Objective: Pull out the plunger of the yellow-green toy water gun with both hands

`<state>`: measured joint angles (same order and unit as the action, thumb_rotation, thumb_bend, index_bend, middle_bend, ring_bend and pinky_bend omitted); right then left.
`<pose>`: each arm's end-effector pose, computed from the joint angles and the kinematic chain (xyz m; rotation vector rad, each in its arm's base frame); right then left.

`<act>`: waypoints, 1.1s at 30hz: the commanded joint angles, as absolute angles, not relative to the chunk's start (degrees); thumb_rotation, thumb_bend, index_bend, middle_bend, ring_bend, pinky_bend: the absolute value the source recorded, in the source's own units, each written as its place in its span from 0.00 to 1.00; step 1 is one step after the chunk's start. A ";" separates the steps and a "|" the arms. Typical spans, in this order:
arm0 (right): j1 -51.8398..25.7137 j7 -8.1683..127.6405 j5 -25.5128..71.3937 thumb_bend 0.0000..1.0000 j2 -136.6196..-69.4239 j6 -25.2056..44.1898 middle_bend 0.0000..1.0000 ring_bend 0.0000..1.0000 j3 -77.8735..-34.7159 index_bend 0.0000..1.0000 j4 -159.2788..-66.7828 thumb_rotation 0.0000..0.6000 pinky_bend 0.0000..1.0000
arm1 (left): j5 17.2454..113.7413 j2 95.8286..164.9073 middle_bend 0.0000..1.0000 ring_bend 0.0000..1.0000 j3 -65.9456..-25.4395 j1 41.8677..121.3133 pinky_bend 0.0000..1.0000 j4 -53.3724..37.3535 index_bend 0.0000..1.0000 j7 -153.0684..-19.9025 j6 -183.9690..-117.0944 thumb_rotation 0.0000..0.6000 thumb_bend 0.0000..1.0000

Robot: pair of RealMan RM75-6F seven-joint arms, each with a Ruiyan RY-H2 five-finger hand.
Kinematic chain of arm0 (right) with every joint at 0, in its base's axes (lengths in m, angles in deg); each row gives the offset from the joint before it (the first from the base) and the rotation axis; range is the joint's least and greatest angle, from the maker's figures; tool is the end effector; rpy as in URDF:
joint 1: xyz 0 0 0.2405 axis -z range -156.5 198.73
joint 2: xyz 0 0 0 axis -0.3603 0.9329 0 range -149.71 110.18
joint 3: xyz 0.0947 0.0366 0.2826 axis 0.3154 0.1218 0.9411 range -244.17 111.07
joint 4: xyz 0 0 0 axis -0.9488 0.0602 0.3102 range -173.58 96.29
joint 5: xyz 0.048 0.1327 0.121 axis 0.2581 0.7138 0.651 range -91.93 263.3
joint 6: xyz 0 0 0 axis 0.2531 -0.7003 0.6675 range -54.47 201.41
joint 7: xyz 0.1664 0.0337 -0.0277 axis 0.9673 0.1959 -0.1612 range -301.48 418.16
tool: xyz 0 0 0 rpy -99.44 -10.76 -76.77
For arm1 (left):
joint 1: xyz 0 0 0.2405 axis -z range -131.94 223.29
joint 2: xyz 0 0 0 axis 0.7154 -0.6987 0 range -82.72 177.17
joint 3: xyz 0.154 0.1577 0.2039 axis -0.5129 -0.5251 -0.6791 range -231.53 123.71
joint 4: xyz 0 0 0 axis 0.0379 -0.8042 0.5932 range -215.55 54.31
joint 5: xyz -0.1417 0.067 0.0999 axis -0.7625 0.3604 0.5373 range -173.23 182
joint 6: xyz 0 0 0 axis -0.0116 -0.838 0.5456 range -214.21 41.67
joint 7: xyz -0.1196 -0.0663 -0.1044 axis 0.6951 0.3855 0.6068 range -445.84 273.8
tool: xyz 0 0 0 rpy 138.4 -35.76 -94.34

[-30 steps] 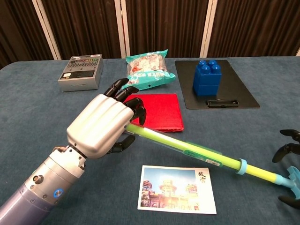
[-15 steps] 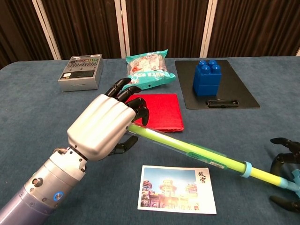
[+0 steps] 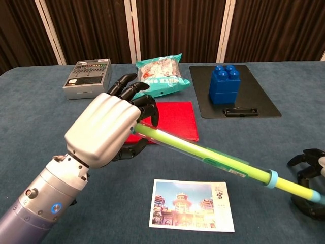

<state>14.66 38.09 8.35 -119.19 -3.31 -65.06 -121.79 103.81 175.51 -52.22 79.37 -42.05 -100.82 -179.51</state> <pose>-0.3024 -0.2043 -0.0311 1.4452 -1.1791 0.8272 -0.1132 0.2837 -0.1195 -1.6944 -0.2905 -1.4165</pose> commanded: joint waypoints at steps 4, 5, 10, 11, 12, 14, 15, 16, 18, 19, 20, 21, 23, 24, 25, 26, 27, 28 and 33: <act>13.77 34.81 8.76 0.43 -118.25 -2.95 0.24 0.00 -64.31 0.77 -123.08 1.00 0.00 | 104.25 172.84 0.32 0.12 -51.33 79.30 0.05 -38.55 0.80 -100.91 -181.91 1.00 0.53; 13.56 34.39 8.86 0.43 -118.04 -2.77 0.24 0.01 -64.15 0.78 -123.43 1.00 0.00 | 104.33 172.35 0.32 0.12 -51.21 79.30 0.05 -37.94 0.80 -101.14 -182.19 1.00 0.53; 12.12 32.14 8.72 0.43 -116.72 -2.17 0.25 0.01 -62.93 0.78 -124.77 1.00 0.00 | 104.22 169.95 0.32 0.12 -50.66 78.96 0.05 -35.03 0.80 -102.09 -182.82 1.00 0.53; 11.87 31.91 8.72 0.43 -116.49 -2.17 0.25 0.01 -62.58 0.78 -125.13 1.00 0.00 | 104.16 169.57 0.32 0.12 -50.57 78.89 0.05 -34.53 0.80 -102.24 -182.81 1.00 0.53; 11.64 31.65 8.68 0.43 -116.25 -2.21 0.25 0.01 -62.27 0.78 -125.47 1.00 0.00 | 104.07 169.21 0.32 0.12 -50.48 78.82 0.05 -34.05 0.80 -102.35 -182.78 1.00 0.53; 11.31 31.17 8.71 0.43 -115.78 -2.28 0.25 0.01 -61.81 0.78 -126.11 1.00 0.00 | 103.98 168.63 0.32 0.12 -50.36 78.76 0.05 -33.25 0.80 -102.65 -182.62 1.00 0.53; 11.20 30.92 8.76 0.43 -115.55 -2.31 0.25 0.01 -61.65 0.78 -126.41 1.00 0.00 | 103.92 168.38 0.32 0.12 -50.30 78.72 0.05 -32.86 0.80 -102.75 -182.54 1.00 0.53; 11.08 30.71 8.79 0.43 -115.31 -2.36 0.25 0.01 -61.47 0.78 -126.70 1.00 0.00 | 103.89 168.14 0.32 0.12 -50.28 78.67 0.05 -32.47 0.80 -102.82 -182.47 1.00 0.53; 10.79 30.25 8.83 0.42 -114.83 -2.48 0.25 0.01 -61.03 0.78 -127.09 1.00 0.00 | 103.90 167.63 0.32 0.12 -50.34 78.47 0.05 -31.68 0.80 -102.87 -182.49 1.00 0.53; 10.61 30.02 8.90 0.42 -114.60 -2.46 0.25 0.01 -60.81 0.78 -127.22 1.00 0.00 | 104.00 167.34 0.32 0.12 -50.44 78.35 0.05 -31.31 0.80 -102.92 -182.58 1.00 0.53; 10.41 29.86 9.02 0.41 -114.37 -2.38 0.25 0.01 -60.53 0.78 -127.33 1.00 0.00 | 104.12 167.03 0.32 0.12 -50.55 78.21 0.05 -30.96 0.80 -103.04 -182.74 1.00 0.53; 10.17 29.71 9.22 0.41 -114.14 -2.24 0.25 0.01 -60.18 0.79 -127.43 1.00 0.00 | 104.29 166.70 0.32 0.12 -50.69 78.04 0.05 -30.59 0.80 -103.19 -182.99 1.00 0.53; 9.70 29.33 9.73 0.41 -113.70 -1.90 0.25 0.02 -59.55 0.79 -127.55 1.00 0.00 | 104.64 166.07 0.32 0.12 -50.85 77.75 0.05 -29.83 0.80 -103.45 -183.57 1.00 0.53; 9.45 29.12 9.97 0.41 -113.48 -1.76 0.26 0.02 -59.18 0.79 -127.53 1.00 0.00 | 104.83 165.75 0.32 0.12 -50.89 77.61 0.05 -29.45 0.80 -103.56 -183.93 1.00 0.53; 9.23 28.92 10.29 0.41 -113.27 -1.60 0.26 0.02 -58.85 0.79 -127.56 1.00 0.00 | 104.96 165.44 0.32 0.12 -50.93 77.47 0.05 -29.02 0.80 -103.58 -184.20 1.00 0.53; 9.01 28.74 10.56 0.41 -113.05 -1.45 0.26 0.02 -58.55 0.79 -127.62 1.00 0.00 | 105.10 165.13 0.32 0.12 -50.96 77.34 0.05 -28.58 0.80 -103.59 -184.48 1.00 0.53; 8.89 28.65 10.71 0.40 -112.91 -1.42 0.26 0.02 -58.32 0.79 -127.60 1.00 0.00 | 105.18 164.95 0.32 0.12 -50.95 77.25 0.05 -28.36 0.80 -103.61 -184.70 1.00 0.53; 8.78 28.57 10.89 0.40 -112.77 -1.39 0.26 0.02 -58.09 0.79 -127.60 1.00 0.00 | 105.26 164.77 0.32 0.12 -50.96 77.19 0.05 -28.15 0.80 -103.61 -184.88 1.00 0.53; 7.76 28.29 12.80 0.40 -111.51 -1.04 0.26 0.02 -55.83 0.79 -127.41 1.00 0.00 | 105.99 163.13 0.32 0.12 -51.25 76.45 0.05 -26.39 0.80 -103.59 -186.14 1.00 0.53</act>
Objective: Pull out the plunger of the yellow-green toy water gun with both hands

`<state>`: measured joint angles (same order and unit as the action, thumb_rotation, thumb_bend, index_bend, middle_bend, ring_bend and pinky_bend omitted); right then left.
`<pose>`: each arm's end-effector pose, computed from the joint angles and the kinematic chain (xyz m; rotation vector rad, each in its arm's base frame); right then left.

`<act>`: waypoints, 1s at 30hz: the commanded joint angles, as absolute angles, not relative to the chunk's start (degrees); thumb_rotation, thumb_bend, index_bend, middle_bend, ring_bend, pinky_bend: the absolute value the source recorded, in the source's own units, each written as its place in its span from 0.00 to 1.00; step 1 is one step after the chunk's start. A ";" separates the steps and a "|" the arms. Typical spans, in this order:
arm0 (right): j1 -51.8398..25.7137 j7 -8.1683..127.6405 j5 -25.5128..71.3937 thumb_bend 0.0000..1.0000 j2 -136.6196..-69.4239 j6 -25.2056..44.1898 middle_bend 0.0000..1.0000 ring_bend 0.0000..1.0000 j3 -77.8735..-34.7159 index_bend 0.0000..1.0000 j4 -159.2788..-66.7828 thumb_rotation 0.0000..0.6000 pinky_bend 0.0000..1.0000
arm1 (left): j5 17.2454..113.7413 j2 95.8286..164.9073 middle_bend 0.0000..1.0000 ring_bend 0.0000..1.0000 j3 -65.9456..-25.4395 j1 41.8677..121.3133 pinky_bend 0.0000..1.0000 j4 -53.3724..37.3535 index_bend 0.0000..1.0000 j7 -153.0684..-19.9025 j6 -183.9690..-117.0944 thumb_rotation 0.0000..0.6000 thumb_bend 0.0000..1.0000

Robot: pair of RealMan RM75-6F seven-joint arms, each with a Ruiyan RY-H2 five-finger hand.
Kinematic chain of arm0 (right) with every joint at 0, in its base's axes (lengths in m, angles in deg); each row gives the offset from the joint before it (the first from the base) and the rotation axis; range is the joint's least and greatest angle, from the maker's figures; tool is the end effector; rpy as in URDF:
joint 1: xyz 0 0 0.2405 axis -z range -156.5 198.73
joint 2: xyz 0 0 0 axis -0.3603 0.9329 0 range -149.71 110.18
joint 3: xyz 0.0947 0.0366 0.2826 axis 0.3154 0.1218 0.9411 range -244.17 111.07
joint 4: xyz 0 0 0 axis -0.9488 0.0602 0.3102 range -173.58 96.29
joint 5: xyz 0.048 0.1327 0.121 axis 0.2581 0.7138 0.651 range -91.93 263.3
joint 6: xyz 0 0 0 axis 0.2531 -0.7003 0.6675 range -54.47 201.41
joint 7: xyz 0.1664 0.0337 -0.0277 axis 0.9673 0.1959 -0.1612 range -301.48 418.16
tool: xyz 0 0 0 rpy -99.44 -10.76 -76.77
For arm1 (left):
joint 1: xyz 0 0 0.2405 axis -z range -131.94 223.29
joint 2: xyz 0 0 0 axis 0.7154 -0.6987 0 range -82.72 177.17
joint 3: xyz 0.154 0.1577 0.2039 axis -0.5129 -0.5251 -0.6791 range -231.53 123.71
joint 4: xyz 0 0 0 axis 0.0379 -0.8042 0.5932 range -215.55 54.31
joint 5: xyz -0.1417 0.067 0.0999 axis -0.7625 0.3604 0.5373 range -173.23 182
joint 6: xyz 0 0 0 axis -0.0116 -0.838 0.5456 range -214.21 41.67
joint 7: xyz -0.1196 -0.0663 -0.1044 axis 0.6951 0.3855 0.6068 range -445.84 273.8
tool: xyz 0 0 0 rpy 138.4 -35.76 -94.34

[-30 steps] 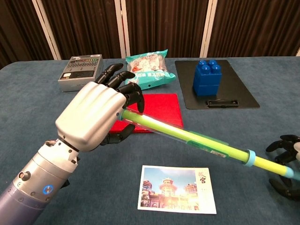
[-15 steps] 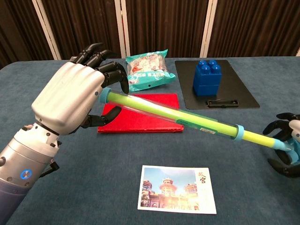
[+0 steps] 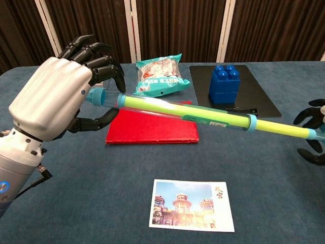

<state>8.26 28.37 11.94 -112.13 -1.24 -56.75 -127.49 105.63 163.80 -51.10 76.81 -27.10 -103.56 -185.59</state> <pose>-0.2906 -0.2675 0.0263 1.4545 -0.9612 0.7937 -0.1388 0.2865 -0.0477 -1.5591 -0.2683 -1.4858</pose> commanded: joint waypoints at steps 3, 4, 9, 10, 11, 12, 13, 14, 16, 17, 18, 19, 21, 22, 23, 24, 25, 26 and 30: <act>7.36 28.36 13.49 0.40 -110.93 -1.04 0.26 0.02 -55.05 0.80 -127.42 1.00 0.00 | 106.24 162.44 0.32 0.12 -51.22 76.11 0.05 -25.61 0.80 -103.54 -186.67 1.00 0.53; 7.24 28.33 13.67 0.40 -110.75 -1.05 0.26 0.02 -54.86 0.80 -127.41 1.00 0.00 | 106.34 162.25 0.32 0.12 -51.18 76.03 0.05 -25.40 0.80 -103.57 -186.86 1.00 0.53; 6.57 28.38 14.79 0.39 -110.01 -1.09 0.27 0.02 -53.66 0.80 -126.89 1.00 0.00 | 107.11 161.29 0.32 0.12 -51.00 75.59 0.05 -24.30 0.80 -103.71 -188.22 1.00 0.53; 6.41 28.44 15.09 0.39 -109.89 -1.00 0.27 0.02 -53.42 0.80 -126.70 1.00 0.00 | 107.29 161.10 0.32 0.12 -50.99 75.52 0.05 -24.06 0.80 -103.70 -188.45 1.00 0.53; 6.24 28.55 15.44 0.39 -109.77 -0.86 0.27 0.02 -53.15 0.80 -126.47 1.00 0.00 | 107.46 160.89 0.32 0.12 -50.99 75.42 0.05 -23.80 0.80 -103.74 -188.71 1.00 0.53; 6.07 28.69 15.78 0.39 -109.67 -0.68 0.27 0.02 -52.93 0.80 -126.25 1.00 0.00 | 107.63 160.70 0.32 0.12 -50.97 75.37 0.05 -23.55 0.80 -103.75 -188.91 1.00 0.53; 5.91 28.81 16.16 0.39 -109.60 -0.49 0.27 0.02 -52.72 0.80 -126.02 1.00 0.00 | 107.78 160.52 0.32 0.12 -50.94 75.34 0.05 -23.30 0.80 -103.74 -189.06 1.00 0.53; 5.75 28.91 16.52 0.38 -109.52 -0.28 0.27 0.02 -52.54 0.80 -125.79 1.00 0.00 | 107.93 160.36 0.32 0.12 -50.93 75.31 0.05 -23.04 0.80 -103.72 -189.18 1.00 0.53; 5.39 29.06 17.03 0.38 -109.41 -0.03 0.27 0.02 -52.19 0.80 -125.22 1.00 0.00 | 108.23 160.02 0.32 0.12 -50.88 75.27 0.05 -22.49 0.80 -103.62 -189.45 1.00 0.53; 5.22 29.12 17.24 0.38 -109.36 0.07 0.27 0.03 -52.03 0.80 -124.96 1.00 0.00 | 108.38 159.84 0.32 0.12 -50.84 75.25 0.05 -22.22 0.80 -103.55 -189.59 1.00 0.53; 5.06 29.20 17.45 0.38 -109.32 0.14 0.27 0.03 -51.87 0.80 -124.73 1.00 0.00 | 108.55 159.66 0.32 0.12 -50.80 75.23 0.05 -21.91 0.80 -103.46 -189.75 1.00 0.53; 4.88 29.26 17.62 0.38 -109.27 0.18 0.27 0.03 -51.69 0.80 -124.46 1.00 0.00 | 108.70 159.47 0.32 0.12 -50.78 75.21 0.05 -21.62 0.80 -103.39 -189.88 1.00 0.53; 4.51 29.47 18.02 0.38 -109.19 0.26 0.28 0.03 -51.24 0.80 -123.88 1.00 0.00 | 109.04 159.05 0.32 0.12 -50.78 75.16 0.05 -20.96 0.80 -103.27 -190.12 1.00 0.53; 4.31 29.55 18.31 0.37 -109.17 0.35 0.28 0.03 -51.00 0.80 -123.58 1.00 0.00 | 109.21 158.85 0.32 0.12 -50.78 75.14 0.05 -20.67 0.80 -103.27 -190.22 1.00 0.53; 4.11 29.61 18.67 0.37 -109.16 0.44 0.28 0.03 -50.71 0.80 -123.24 1.00 0.00 | 109.36 158.66 0.32 0.12 -50.78 75.11 0.05 -20.39 0.80 -103.27 -190.28 1.00 0.53; 3.92 29.67 18.98 0.37 -109.17 0.53 0.28 0.03 -50.48 0.80 -122.97 1.00 0.00 | 109.49 158.48 0.32 0.12 -50.79 75.08 0.05 -20.12 0.80 -103.28 -190.32 1.00 0.53; 3.75 29.77 19.26 0.37 -109.18 0.58 0.28 0.03 -50.27 0.80 -122.72 1.00 0.00 | 109.59 158.32 0.32 0.12 -50.78 75.05 0.05 -19.88 0.80 -103.34 -190.31 1.00 0.53; 3.61 29.87 19.48 0.37 -109.16 0.62 0.28 0.03 -50.12 0.80 -122.52 1.00 0.00 | 109.66 158.17 0.32 0.12 -50.71 75.04 0.05 -19.70 0.80 -103.45 -190.30 1.00 0.53; 3.06 30.09 20.16 0.37 -109.02 0.77 0.28 0.03 -49.69 0.81 -121.60 1.00 0.00 | 109.79 157.66 0.32 0.12 -50.40 74.97 0.05 -19.11 0.80 -103.62 -190.21 1.00 0.53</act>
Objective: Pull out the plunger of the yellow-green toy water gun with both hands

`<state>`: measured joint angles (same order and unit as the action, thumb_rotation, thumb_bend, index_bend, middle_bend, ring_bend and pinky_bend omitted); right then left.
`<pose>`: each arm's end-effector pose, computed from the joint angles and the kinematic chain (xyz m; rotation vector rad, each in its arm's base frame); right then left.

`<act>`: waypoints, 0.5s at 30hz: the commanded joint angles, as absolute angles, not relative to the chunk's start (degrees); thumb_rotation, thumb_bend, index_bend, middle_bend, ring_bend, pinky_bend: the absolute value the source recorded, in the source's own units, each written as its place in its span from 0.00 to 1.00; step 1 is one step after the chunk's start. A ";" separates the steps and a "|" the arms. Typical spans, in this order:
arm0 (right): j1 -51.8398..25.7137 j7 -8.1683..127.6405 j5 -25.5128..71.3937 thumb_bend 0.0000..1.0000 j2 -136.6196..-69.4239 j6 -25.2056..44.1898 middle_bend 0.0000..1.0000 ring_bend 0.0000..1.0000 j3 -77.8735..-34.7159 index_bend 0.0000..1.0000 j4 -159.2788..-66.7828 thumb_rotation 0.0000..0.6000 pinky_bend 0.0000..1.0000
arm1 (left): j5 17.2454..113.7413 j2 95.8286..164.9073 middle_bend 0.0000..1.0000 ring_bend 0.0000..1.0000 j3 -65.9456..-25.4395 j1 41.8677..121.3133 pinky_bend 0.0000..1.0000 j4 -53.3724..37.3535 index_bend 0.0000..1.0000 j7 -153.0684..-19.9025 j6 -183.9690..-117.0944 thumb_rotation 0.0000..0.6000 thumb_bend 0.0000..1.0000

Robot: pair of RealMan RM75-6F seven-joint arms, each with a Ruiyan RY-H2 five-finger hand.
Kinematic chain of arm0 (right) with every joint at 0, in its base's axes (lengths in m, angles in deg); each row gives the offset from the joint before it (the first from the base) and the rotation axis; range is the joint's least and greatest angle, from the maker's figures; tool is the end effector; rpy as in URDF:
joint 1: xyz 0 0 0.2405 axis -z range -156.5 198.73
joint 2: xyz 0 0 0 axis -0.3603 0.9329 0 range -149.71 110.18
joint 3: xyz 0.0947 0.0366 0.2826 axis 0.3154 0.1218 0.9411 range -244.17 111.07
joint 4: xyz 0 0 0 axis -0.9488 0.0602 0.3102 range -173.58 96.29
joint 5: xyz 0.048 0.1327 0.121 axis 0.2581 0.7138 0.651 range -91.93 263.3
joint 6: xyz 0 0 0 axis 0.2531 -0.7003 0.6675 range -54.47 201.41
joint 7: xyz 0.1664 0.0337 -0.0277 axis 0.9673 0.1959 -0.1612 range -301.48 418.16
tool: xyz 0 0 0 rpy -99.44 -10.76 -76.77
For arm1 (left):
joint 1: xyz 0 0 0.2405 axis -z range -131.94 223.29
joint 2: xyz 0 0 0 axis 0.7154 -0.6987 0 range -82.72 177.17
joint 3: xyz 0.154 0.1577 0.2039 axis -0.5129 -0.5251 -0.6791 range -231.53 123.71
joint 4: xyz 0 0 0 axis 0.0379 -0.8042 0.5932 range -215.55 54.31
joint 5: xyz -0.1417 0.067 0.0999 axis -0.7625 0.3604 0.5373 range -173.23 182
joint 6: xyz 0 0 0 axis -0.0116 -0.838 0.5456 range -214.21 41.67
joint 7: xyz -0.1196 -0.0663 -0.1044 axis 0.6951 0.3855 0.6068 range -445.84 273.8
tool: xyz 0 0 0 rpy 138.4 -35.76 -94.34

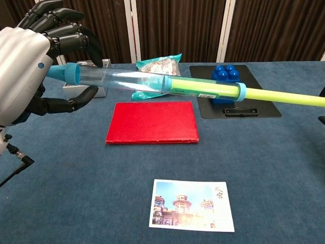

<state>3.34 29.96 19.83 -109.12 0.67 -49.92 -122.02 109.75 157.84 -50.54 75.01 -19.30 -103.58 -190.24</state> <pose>-0.3136 -0.3198 0.0699 1.3213 -0.9106 0.7499 -0.1445 0.2755 -0.0052 -1.4846 -0.2362 -1.5878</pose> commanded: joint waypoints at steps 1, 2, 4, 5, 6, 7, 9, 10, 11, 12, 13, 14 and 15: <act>2.85 30.18 20.50 0.37 -108.98 0.87 0.28 0.03 -49.50 0.81 -121.23 1.00 0.00 | 109.80 157.48 0.32 0.12 -50.27 74.94 0.05 -18.91 0.80 -103.64 -190.17 1.00 0.53; 2.70 30.22 20.74 0.37 -108.90 0.89 0.28 0.03 -49.30 0.81 -120.85 1.00 0.00 | 109.81 157.33 0.32 0.12 -50.26 74.90 0.05 -18.72 0.80 -103.56 -190.13 1.00 0.53; 2.32 30.41 21.08 0.37 -108.83 0.93 0.28 0.03 -48.88 0.81 -119.82 1.00 0.00 | 109.91 156.99 0.32 0.12 -50.15 74.80 0.05 -18.38 0.80 -103.55 -190.21 1.00 0.53; 2.14 30.49 21.30 0.37 -108.88 0.78 0.28 0.04 -48.55 0.81 -119.14 1.00 0.00 | 110.00 156.85 0.32 0.12 -50.12 74.76 0.05 -18.28 0.80 -103.63 -190.24 1.00 0.53; 1.98 30.73 21.43 0.37 -108.95 0.71 0.28 0.04 -48.33 0.81 -118.67 1.00 0.00 | 110.06 156.73 0.32 0.12 -50.15 74.73 0.05 -18.16 0.80 -103.65 -190.16 1.00 0.53; 1.87 31.16 21.56 0.37 -108.98 0.69 0.28 0.04 -48.13 0.81 -118.37 1.00 0.00 | 110.13 156.65 0.32 0.12 -50.18 74.71 0.05 -18.08 0.80 -103.74 -190.07 1.00 0.53; 1.71 31.81 21.81 0.37 -108.96 0.66 0.29 0.04 -47.86 0.81 -117.96 1.00 0.00 | 110.30 156.53 0.32 0.12 -50.24 74.70 0.05 -17.92 0.80 -103.92 -189.86 1.00 0.53; 1.60 31.91 21.93 0.37 -108.89 0.74 0.29 0.04 -47.82 0.81 -117.73 1.00 0.00 | 110.39 156.49 0.32 0.12 -50.26 74.68 0.05 -17.77 0.80 -103.90 -189.83 1.00 0.53; 1.48 31.89 22.10 0.37 -108.80 0.81 0.29 0.04 -47.75 0.81 -117.49 1.00 0.00 | 110.49 156.44 0.32 0.12 -50.24 74.65 0.05 -17.59 0.80 -103.89 -189.87 1.00 0.53; 1.34 31.84 22.21 0.36 -108.71 0.89 0.29 0.04 -47.72 0.81 -117.29 1.00 0.00 | 110.62 156.38 0.32 0.12 -50.19 74.64 0.05 -17.37 0.80 -103.83 -190.01 1.00 0.53; 1.21 31.81 22.32 0.36 -108.60 0.97 0.29 0.04 -47.68 0.81 -117.13 1.00 0.00 | 110.73 156.31 0.32 0.12 -50.16 74.61 0.05 -17.13 0.80 -103.74 -190.11 1.00 0.53; 1.09 31.82 22.42 0.36 -108.51 0.96 0.29 0.04 -47.58 0.81 -116.96 1.00 0.00 | 110.78 156.22 0.32 0.12 -50.14 74.57 0.05 -16.86 0.80 -103.63 -190.14 1.00 0.53; 0.95 31.87 22.45 0.36 -108.42 0.94 0.29 0.04 -47.50 0.82 -116.78 1.00 0.00 | 110.78 156.10 0.32 0.12 -50.13 74.51 0.05 -16.54 0.80 -103.51 -190.14 1.00 0.53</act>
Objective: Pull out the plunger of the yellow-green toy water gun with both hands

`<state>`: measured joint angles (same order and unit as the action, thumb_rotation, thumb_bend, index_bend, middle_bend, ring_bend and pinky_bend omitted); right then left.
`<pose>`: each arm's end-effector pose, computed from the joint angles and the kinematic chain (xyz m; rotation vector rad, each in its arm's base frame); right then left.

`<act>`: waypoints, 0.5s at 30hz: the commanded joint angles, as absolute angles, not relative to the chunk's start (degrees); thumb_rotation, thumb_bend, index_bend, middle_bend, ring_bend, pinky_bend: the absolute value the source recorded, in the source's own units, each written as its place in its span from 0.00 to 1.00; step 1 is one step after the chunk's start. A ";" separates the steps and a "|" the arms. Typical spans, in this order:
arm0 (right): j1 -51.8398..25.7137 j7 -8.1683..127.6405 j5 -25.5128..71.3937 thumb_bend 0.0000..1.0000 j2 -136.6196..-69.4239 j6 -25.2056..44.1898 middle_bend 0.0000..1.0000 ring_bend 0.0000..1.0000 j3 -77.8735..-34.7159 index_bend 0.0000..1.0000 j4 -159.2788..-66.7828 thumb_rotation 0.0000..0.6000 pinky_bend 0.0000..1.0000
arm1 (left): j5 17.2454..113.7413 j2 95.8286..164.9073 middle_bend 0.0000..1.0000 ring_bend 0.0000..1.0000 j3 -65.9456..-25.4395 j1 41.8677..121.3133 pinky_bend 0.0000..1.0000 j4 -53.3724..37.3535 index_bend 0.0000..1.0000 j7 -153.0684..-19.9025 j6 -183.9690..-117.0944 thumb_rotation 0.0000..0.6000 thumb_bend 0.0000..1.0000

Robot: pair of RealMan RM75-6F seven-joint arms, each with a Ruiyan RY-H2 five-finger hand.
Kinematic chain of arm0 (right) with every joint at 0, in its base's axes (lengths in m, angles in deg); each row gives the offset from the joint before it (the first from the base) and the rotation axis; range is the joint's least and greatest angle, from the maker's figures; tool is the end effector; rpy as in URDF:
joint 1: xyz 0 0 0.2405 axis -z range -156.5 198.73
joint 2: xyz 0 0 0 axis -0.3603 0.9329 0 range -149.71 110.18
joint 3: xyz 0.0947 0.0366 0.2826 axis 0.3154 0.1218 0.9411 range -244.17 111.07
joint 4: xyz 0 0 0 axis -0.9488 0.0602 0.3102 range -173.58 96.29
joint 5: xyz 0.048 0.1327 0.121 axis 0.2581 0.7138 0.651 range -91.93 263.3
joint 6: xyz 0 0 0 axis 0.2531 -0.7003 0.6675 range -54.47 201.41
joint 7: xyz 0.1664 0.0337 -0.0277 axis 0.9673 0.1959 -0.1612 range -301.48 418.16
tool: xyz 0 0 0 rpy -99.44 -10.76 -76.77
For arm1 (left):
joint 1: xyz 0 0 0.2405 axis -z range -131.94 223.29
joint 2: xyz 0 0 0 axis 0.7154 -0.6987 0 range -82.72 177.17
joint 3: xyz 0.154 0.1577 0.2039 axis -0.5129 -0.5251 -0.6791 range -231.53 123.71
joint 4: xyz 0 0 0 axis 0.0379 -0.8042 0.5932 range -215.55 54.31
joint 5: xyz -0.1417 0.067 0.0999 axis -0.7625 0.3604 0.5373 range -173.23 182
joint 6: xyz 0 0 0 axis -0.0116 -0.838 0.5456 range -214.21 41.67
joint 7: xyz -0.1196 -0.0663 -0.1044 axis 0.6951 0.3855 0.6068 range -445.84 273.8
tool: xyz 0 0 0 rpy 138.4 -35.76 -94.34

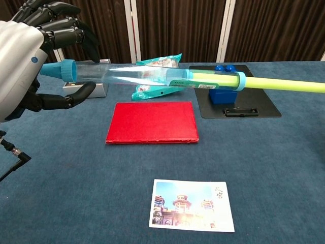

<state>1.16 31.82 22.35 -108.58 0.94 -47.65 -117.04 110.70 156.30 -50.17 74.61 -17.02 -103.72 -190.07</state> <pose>-0.3265 -0.3412 0.0905 1.2518 -0.8721 0.7352 -0.1447 0.2741 0.0030 -1.4822 -0.2372 -1.6018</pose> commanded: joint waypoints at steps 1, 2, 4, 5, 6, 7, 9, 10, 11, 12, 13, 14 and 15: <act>0.73 32.15 22.35 0.36 -108.29 0.91 0.29 0.04 -47.38 0.82 -116.46 1.00 0.00 | 110.82 155.92 0.32 0.12 -50.11 74.42 0.05 -16.12 0.80 -103.43 -190.13 1.00 0.53; 0.59 32.41 22.32 0.36 -108.25 0.88 0.30 0.04 -47.27 0.82 -116.13 1.00 0.00 | 110.82 155.81 0.32 0.12 -50.09 74.37 0.05 -15.85 0.80 -103.39 -190.10 1.00 0.53; 0.21 33.17 22.08 0.36 -108.23 1.02 0.30 0.05 -47.12 0.82 -115.24 1.00 0.00 | 110.75 155.50 0.32 0.12 -50.22 74.20 0.05 -15.09 0.80 -103.01 -189.87 1.00 0.53; 0.00 33.64 21.94 0.35 -108.24 1.10 0.31 0.05 -47.02 0.82 -114.68 1.00 0.00 | 110.71 155.29 0.32 0.12 -50.27 74.10 0.05 -14.73 0.80 -102.86 -189.78 1.00 0.53; -0.23 34.10 21.71 0.36 -108.25 1.25 0.31 0.06 -47.01 0.82 -114.09 1.00 0.00 | 110.74 155.08 0.32 0.12 -50.29 74.03 0.05 -14.41 0.80 -102.77 -189.77 1.00 0.53; -0.49 34.74 21.37 0.35 -108.24 1.41 0.31 0.06 -46.99 0.82 -113.49 1.00 0.00 | 110.79 154.88 0.32 0.12 -50.34 73.97 0.05 -14.12 0.80 -102.65 -189.73 1.00 0.53; -0.97 35.73 20.87 0.35 -108.33 1.54 0.31 0.06 -46.88 0.82 -112.01 1.00 0.00 | 110.69 154.41 0.32 0.12 -50.63 73.77 0.05 -13.28 0.80 -101.87 -189.43 1.00 0.53; -1.19 36.22 20.73 0.35 -108.38 1.69 0.31 0.06 -46.83 0.82 -111.36 1.00 0.00 | 110.64 154.15 0.32 0.12 -50.73 73.68 0.05 -12.87 0.80 -101.54 -189.29 1.00 0.53; -1.38 36.59 20.72 0.35 -108.42 1.80 0.31 0.06 -46.73 0.82 -110.77 1.00 0.00 | 110.64 153.89 0.32 0.12 -50.77 73.60 0.05 -12.52 0.80 -101.35 -189.23 1.00 0.53; -1.70 37.01 20.65 0.35 -108.49 1.98 0.31 0.06 -46.72 0.82 -109.93 1.00 0.00 | 110.74 153.56 0.32 0.12 -50.76 73.51 0.05 -12.05 0.80 -101.23 -189.16 1.00 0.53; -1.87 37.24 20.62 0.35 -108.55 1.98 0.31 0.06 -46.72 0.82 -109.50 1.00 0.00 | 110.85 153.41 0.32 0.12 -50.74 73.47 0.05 -11.79 0.80 -101.16 -189.13 1.00 0.53; -2.03 37.35 20.66 0.35 -108.61 1.96 0.31 0.06 -46.70 0.82 -109.14 1.00 0.00 | 110.92 153.29 0.32 0.12 -50.72 73.43 0.05 -11.60 0.80 -101.12 -189.05 1.00 0.53; -2.17 37.43 20.74 0.35 -108.65 1.94 0.31 0.06 -46.68 0.82 -108.91 1.00 0.00 | 110.98 153.18 0.32 0.13 -50.70 73.39 0.05 -11.42 0.80 -101.07 -188.95 1.00 0.53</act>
<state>-1.94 37.20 20.78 -108.55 1.87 -46.74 -109.18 110.92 153.24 -50.70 73.44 -11.49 -101.13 -189.02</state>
